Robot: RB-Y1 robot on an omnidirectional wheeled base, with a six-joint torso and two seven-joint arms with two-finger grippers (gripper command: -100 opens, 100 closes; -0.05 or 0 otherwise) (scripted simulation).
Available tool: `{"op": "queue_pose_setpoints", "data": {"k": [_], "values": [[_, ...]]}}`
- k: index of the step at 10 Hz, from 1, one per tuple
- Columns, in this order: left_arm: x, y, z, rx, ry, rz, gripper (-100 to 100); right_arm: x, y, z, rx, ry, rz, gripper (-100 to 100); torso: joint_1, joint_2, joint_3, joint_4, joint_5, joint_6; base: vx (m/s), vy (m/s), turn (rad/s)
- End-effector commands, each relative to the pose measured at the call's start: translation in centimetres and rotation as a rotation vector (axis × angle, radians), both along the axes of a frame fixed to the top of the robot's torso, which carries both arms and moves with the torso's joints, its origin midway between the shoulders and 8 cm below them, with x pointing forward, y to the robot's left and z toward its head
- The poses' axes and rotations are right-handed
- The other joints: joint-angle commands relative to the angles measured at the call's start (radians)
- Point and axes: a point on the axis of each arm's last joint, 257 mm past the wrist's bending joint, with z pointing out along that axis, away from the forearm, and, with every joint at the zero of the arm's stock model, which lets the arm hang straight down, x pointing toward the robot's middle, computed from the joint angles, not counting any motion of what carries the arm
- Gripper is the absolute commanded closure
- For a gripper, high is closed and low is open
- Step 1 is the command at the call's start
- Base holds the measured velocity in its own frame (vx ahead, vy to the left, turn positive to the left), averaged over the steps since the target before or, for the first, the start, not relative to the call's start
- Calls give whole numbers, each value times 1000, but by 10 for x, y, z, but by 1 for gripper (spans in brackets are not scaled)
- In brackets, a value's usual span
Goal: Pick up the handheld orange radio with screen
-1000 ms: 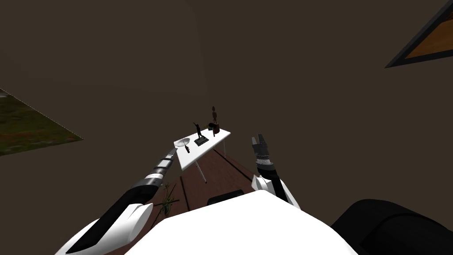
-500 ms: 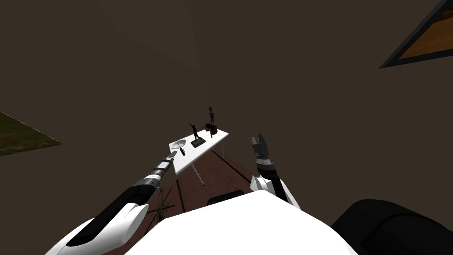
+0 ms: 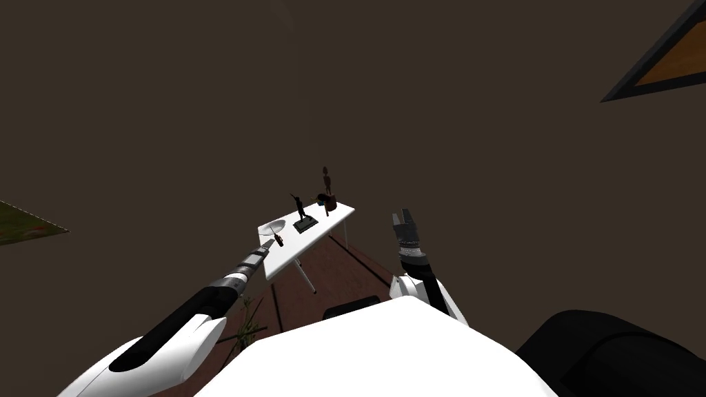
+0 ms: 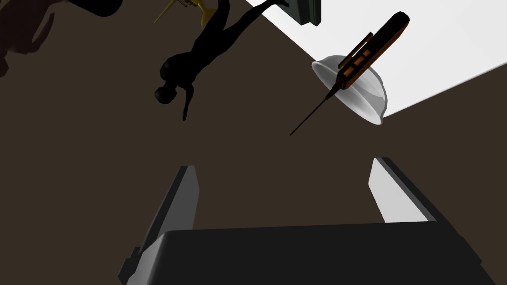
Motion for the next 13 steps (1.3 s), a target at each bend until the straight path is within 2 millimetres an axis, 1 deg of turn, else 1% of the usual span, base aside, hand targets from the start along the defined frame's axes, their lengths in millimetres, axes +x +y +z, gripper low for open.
{"op": "queue_pose_setpoints", "data": {"k": [1, 2, 3, 4, 5, 6, 7, 8, 9, 10, 11, 12, 13], "values": [[-5, 6, -11, 7, 50, 16, -100, 0, 0, 0, 0, 0, 0, 0, 0, 0, 0, 0, 0, 0, 75, -34, -17], [-6, 13, -15, 25, 79, 21, -100, 0, 0, 0, 0, 0, 0, 0, 0, 0, 0, 0, 0, 0, 78, -46, -27], [-9, 15, -21, 23, 104, 31, -100, 0, 0, 0, 0, 0, 0, 0, -1, 0, 0, 0, 0, 0, 65, -37, -10], [-9, 16, -22, 23, 111, 34, -100, 0, 0, 0, 0, 0, 0, 0, -1, 1, 0, 0, 0, 0, 29, -15, 3], [-13, 24, -29, 39, 153, 45, -100, 0, 0, 0, 0, 0, 0, 0, 0, 3, 1, 0, 0, 0, 62, -29, -20], [-15, 26, -32, 38, 168, 52, -100, 0, 0, 0, 0, 0, 0, 0, 0, 2, 1, 0, 0, 0, 72, -21, -10], [-18, 34, -38, 54, 205, 63, -100, 0, 0, 0, 0, 0, 0, 0, 1, 1, 0, 0, 0, 0, 99, -23, -14], [-21, 36, -42, 52, 223, 71, -100, 0, 0, 0, 0, 0, 0, 0, 0, -1, 0, 0, 0, 0, 89, -24, -2], [-25, 45, -47, 67, 261, 84, -100, 0, 0, 0, 0, 0, 0, 0, 0, -1, -1, 0, 0, 0, 116, -34, -5], [-27, 46, -50, 66, 276, 91, -100, 0, 0, 0, 0, 0, 0, 0, 0, -2, -1, -1, 0, 0, 96, -17, 3], [-32, 56, -56, 80, 319, 108, -100, 0, 0, 0, 0, 0, 0, 0, 1, -1, -1, -1, 0, 0, 101, -7, 1], [-33, 57, -58, 79, 326, 111, -100, 0, 0, 0, 0, 0, 0, 0, 1, -1, -1, 0, 0, 0, 94, -2, 2], [-39, 66, -63, 92, 366, 129, -100, 0, 0, 0, 0, 0, 0, 0, 2, -1, -1, 0, 0, 0, 109, -15, 6]]}}
